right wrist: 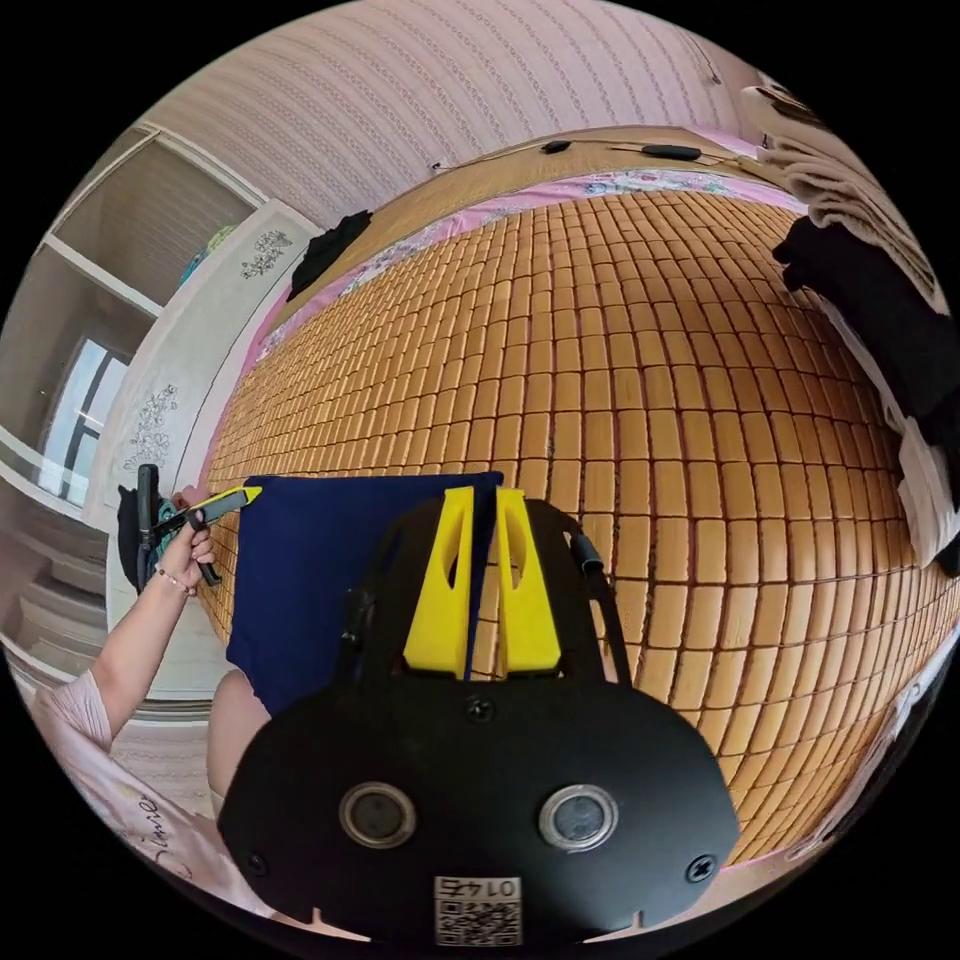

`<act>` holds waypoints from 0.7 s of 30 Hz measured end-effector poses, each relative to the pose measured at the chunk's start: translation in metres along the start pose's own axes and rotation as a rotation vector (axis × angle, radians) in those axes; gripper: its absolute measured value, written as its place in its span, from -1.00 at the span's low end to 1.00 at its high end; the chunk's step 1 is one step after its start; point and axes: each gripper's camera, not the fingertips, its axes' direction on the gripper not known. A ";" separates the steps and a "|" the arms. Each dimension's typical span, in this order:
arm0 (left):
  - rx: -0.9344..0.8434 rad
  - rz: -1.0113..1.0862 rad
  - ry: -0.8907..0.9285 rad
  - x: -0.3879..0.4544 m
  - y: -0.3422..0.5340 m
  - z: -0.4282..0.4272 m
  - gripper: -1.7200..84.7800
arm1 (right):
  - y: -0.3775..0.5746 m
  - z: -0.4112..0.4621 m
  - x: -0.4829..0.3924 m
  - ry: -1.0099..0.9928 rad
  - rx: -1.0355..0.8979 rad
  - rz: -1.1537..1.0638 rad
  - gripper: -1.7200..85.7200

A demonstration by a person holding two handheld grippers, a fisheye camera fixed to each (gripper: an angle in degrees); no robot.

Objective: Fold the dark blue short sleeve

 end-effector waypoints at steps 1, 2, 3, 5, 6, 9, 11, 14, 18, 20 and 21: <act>0.017 0.010 -0.018 0.003 0.003 -0.006 -0.84 | -0.001 -0.003 -0.003 0.039 0.008 0.000 -0.94; 0.068 0.045 -0.057 0.012 0.011 -0.021 -0.84 | -0.001 -0.014 -0.013 0.109 0.049 -0.022 -0.95; 0.114 0.104 -0.078 0.026 0.024 -0.038 -0.84 | 0.001 -0.025 -0.029 0.144 0.106 -0.086 -0.95; 0.143 0.220 -0.070 0.056 0.051 -0.057 -0.86 | 0.002 -0.028 -0.063 0.085 0.116 -0.253 -0.96; 0.119 0.287 -0.029 0.079 0.071 -0.061 -0.86 | -0.001 -0.017 -0.089 0.021 0.045 -0.355 -0.96; 0.004 0.378 0.148 0.142 0.124 -0.044 -0.87 | -0.004 0.037 -0.166 -0.031 -0.186 -0.587 -0.97; -0.064 0.413 0.181 0.178 0.151 -0.025 -0.88 | -0.003 0.066 -0.203 0.027 -0.251 -0.675 -0.97; -0.149 0.411 0.168 0.213 0.182 0.005 -0.93 | -0.008 0.110 -0.235 0.118 -0.402 -0.714 -0.97; -0.049 0.448 0.080 0.234 0.211 0.004 -0.98 | -0.025 0.121 -0.259 0.214 -0.488 -0.762 -0.97; -0.062 0.464 0.063 0.240 0.213 0.001 -0.98 | -0.035 0.120 -0.267 0.285 -0.434 -0.783 -0.97; -0.060 0.470 0.057 0.243 0.215 0.000 -0.98 | -0.043 0.126 -0.269 0.291 -0.434 -0.767 -0.97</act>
